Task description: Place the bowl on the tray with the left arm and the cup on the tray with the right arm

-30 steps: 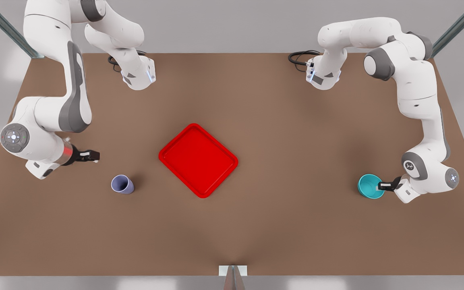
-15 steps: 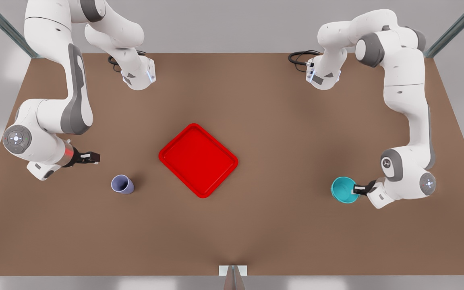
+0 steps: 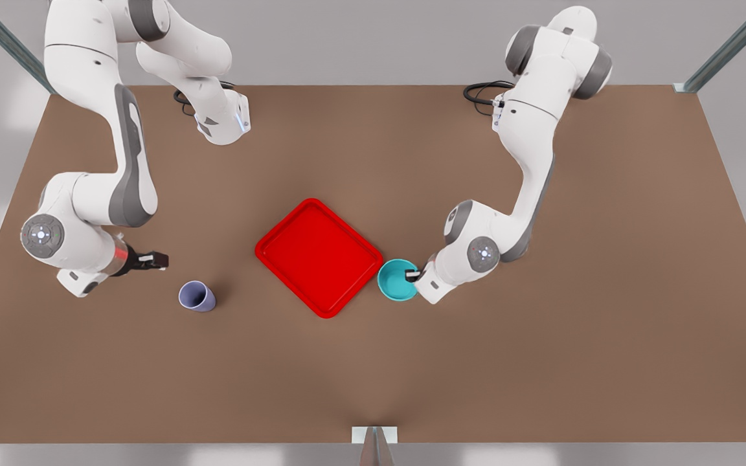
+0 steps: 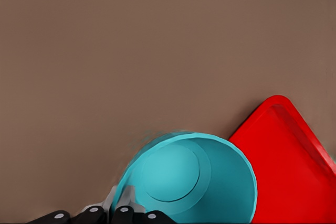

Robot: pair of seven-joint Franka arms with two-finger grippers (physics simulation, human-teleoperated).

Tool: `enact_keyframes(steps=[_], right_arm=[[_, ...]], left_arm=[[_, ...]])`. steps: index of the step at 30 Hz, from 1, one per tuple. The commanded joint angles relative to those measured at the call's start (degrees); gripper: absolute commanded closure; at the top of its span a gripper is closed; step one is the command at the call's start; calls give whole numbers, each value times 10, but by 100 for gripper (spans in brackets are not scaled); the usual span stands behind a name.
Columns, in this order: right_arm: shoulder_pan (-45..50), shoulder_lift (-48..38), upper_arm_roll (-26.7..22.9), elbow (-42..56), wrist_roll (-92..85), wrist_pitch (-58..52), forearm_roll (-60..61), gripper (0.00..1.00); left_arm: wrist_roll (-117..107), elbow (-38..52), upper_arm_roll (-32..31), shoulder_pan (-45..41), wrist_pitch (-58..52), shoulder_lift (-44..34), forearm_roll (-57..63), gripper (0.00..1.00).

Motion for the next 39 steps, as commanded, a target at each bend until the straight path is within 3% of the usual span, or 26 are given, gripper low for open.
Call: enact_keyframes(steps=[1, 4, 8, 13, 18, 19, 20, 21, 22, 23, 27, 29, 31, 33, 34, 36, 39], right_arm=[[0, 2, 0, 0, 0, 1, 0, 0], [-2, 30, -2, 0, 1, 15, 28, 0], [-1, 35, -2, -61, 2, 93, 36, 0], [0, 94, -2, -62, 2, 198, 39, 0], [0, 99, -2, -80, 1, 203, 40, 0], [0, 100, -2, -99, 1, 233, 40, 0], [1, 104, -2, -105, 1, 243, 40, 0], [1, 106, -2, -106, 1, 243, 40, 0], [1, 110, -2, -106, -2, 243, 40, 0], [2, 112, -2, -105, -2, 244, 40, 0], [1, 117, -4, -105, -3, 252, 40, 0], [1, 123, -5, -106, -3, 253, 40, 7], [1, 124, -5, -106, -6, 254, 40, 21], [1, 125, -5, -106, -7, 255, 40, 38], [2, 125, -5, -106, -6, 255, 40, 42], [3, 127, -5, -106, -4, 255, 40, 59], [6, 132, -5, -106, 0, 262, 40, 61]], left_arm=[[-3, 0, 0, -5, 4, 1, -81, 78], [-58, 0, -1, -45, 49, 9, -101, 78], [-103, 6, -1, -89, 87, 23, -124, 78], [-134, 21, -1, -128, 115, 61, -124, 78], [-127, 21, -1, -128, 123, 84, -122, 75], [-123, 21, -1, -127, 123, 85, -120, 46], [-123, 21, -1, -127, 123, 85, -118, 25], [-123, 21, -1, -128, 123, 85, -119, 24], [-123, 21, -1, -127, 123, 85, -118, 6], [-124, 21, -1, -128, 123, 85, -119, 0], [-123, 22, 1, -127, 122, 79, -118, 0], [-129, 26, 12, -126, 92, 55, -112, 0], [-128, 56, 57, -123, 14, 42, -62, 0], [-22, 104, 169, -119, -145, 41, -47, 0], [45, 104, 220, -116, -183, 38, -49, 0], [203, 104, 329, -112, -252, 30, -45, 0], [315, 104, 414, -113, -296, 9, -14, 0]])
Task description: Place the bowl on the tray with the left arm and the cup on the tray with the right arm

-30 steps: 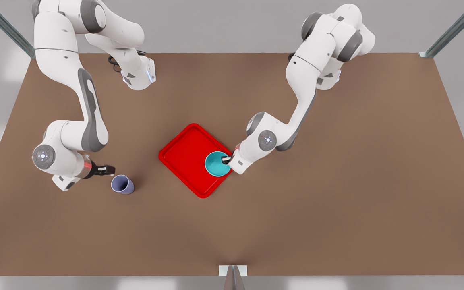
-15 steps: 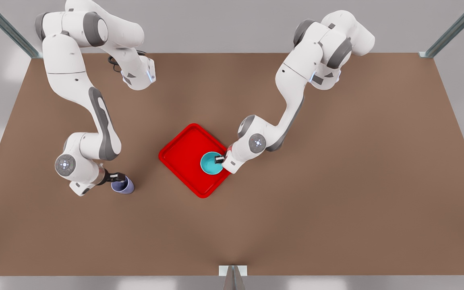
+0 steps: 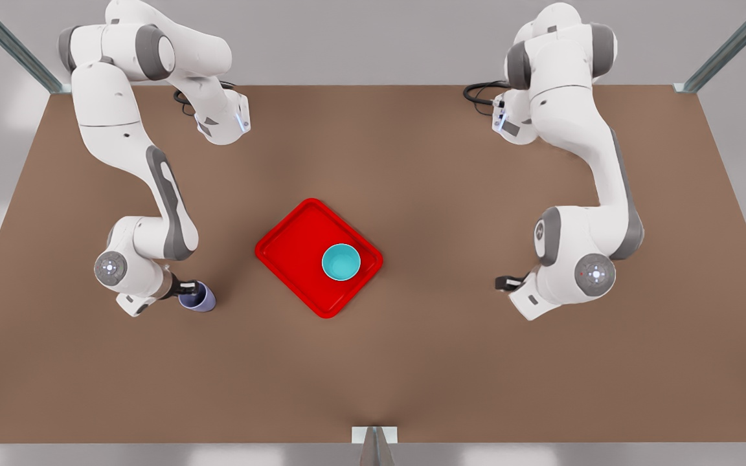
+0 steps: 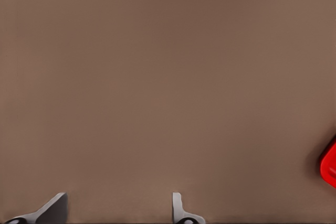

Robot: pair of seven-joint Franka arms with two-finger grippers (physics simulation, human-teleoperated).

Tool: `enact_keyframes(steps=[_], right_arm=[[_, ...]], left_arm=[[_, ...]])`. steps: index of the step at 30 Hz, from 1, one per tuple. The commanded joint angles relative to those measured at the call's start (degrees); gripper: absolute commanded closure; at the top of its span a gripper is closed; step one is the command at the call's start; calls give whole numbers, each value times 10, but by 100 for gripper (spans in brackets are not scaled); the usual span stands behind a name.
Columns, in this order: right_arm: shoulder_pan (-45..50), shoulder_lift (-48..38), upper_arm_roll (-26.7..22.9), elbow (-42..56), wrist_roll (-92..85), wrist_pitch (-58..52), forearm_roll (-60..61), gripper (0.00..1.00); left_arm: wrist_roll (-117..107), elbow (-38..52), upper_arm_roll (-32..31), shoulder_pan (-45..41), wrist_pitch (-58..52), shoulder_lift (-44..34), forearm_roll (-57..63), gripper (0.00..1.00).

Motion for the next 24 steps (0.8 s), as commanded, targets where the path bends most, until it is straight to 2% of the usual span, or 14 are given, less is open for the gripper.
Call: enact_keyframes(steps=[1, 2, 4, 5, 7, 8, 19, 24], right_arm=[[0, 1, 0, 0, 0, 0, 3, 65], [0, 1, 0, 0, 0, -1, 3, 73], [0, 1, 0, 0, 0, -1, 18, 79], [0, 1, 0, 0, 0, -1, 17, 79], [0, 1, 0, 0, 0, -1, 18, 79], [0, 0, 0, 1, 0, -3, 17, 79], [12, -9, 0, 4, -1, -6, 17, 79], [46, -42, 4, 0, -1, -33, 17, 79]], left_arm=[[-1, 0, 0, 0, -4, -6, 51, 0], [-3, 0, 1, 0, -12, -27, 53, 0], [-9, -1, -1, 1, -44, -93, 124, 0], [-30, -4, -46, 20, -44, -127, 163, 0], [-56, -5, -239, 169, -55, -193, 257, 0], [-58, -6, -268, 194, -60, -202, 270, 0], [-61, -3, -268, 190, -108, -239, 270, 0], [-65, -3, -268, 188, -119, -246, 270, 0]])
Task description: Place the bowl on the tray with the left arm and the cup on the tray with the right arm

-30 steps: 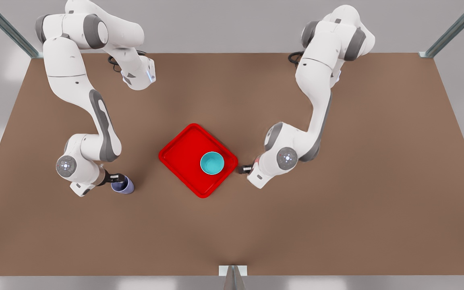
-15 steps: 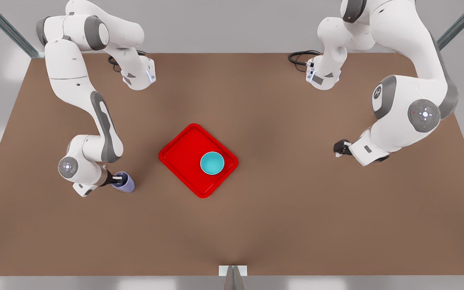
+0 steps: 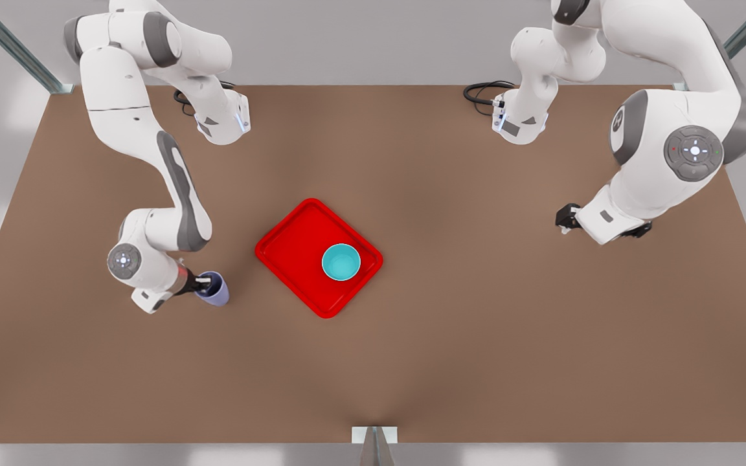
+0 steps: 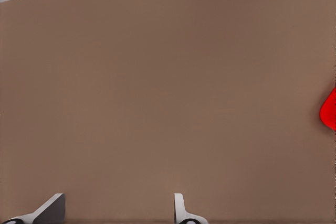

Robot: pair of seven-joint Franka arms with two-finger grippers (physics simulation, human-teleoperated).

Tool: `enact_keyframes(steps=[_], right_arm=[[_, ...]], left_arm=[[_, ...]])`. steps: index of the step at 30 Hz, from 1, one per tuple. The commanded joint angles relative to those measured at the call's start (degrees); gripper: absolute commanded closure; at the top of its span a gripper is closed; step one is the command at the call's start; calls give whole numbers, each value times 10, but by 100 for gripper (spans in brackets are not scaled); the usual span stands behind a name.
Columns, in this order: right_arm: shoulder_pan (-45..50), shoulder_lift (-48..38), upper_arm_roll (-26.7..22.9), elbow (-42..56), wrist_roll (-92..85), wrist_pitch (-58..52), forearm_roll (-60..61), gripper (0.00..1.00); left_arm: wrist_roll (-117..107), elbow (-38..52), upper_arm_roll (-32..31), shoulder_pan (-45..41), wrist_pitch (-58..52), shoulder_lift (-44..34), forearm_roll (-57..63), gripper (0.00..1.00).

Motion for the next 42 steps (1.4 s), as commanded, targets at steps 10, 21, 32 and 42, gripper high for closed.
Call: enact_keyframes(steps=[10, 21, 32, 42], right_arm=[[30, -62, 138, -37, 24, -71, -6, 79], [52, -42, 165, -114, 55, 15, -6, 27], [45, -45, 165, -113, 53, 13, -6, 24], [44, -70, 166, -112, 48, -17, -6, 22]], left_arm=[[-4, -1, 1, 0, -9, 6, 2, 0], [-15, -4, 2, 0, -10, 10, 1, 0], [-16, -4, 2, 0, -17, 9, 1, 0], [-22, -1, 1, 0, -17, 8, 1, 0]])
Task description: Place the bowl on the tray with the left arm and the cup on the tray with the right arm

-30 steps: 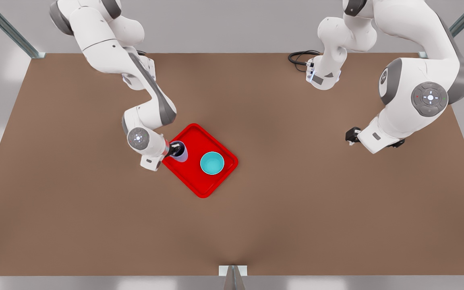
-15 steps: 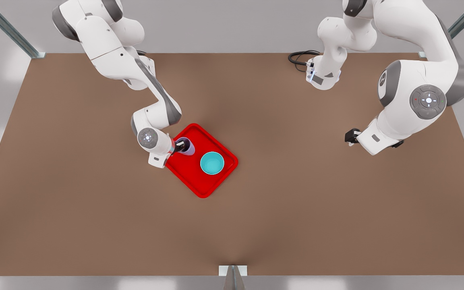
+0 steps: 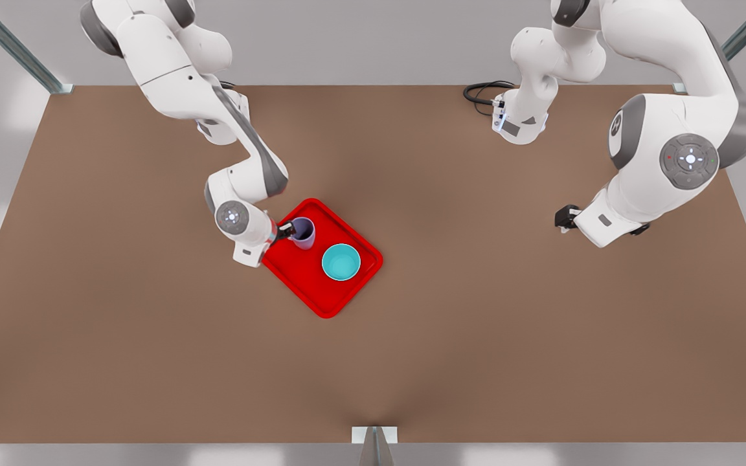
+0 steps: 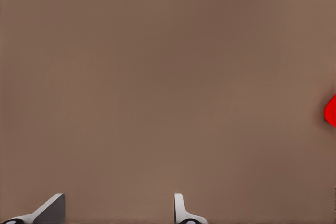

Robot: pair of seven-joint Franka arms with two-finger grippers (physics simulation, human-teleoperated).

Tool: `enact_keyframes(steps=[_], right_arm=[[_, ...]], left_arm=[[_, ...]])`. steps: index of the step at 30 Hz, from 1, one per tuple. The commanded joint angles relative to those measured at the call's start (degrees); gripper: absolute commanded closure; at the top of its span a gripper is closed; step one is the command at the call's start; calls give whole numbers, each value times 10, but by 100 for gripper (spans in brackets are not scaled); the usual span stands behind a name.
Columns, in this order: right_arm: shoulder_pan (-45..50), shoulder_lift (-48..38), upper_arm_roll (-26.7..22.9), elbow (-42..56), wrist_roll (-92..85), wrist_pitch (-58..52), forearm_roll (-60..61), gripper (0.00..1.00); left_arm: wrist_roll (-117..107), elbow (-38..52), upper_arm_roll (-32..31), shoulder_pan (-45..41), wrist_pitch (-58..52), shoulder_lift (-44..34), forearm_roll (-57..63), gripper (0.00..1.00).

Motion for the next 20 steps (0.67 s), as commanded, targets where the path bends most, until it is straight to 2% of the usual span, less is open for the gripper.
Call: enact_keyframes(steps=[1, 3, 4, 6, 8, 9, 12, 15, 20], right_arm=[[-6, -3, 0, 13, 0, -20, 0, 19], [-35, -21, -9, 59, -1, -66, -1, 9], [-51, -32, -25, 92, 1, -95, -2, 0], [-50, -42, -88, 174, 13, -151, -8, 0], [-51, -25, -166, 310, 16, -275, -10, 0], [-49, -24, -203, 347, 17, -300, -31, 0], [-89, -31, -210, 374, 9, -335, -27, 0], [-90, -36, -210, 373, 11, -368, -27, 0], [-83, -29, -206, 366, 17, -353, -7, 0]], left_arm=[[0, 0, -1, 0, 1, 0, 0, 0], [-4, 0, -1, 0, 0, -2, -1, 0], [-4, 0, -1, 0, 0, -2, -1, 0], [-3, 0, -2, 0, 0, -2, -2, 0], [-2, 0, -2, -1, 1, 0, -4, 0], [-1, 0, -2, -1, 1, 0, -5, 0], [-3, 1, -3, -1, 1, 1, -4, 0], [-2, 1, -3, -2, 1, 1, -3, 0], [-2, 1, -2, -3, 1, 1, -2, 0]])
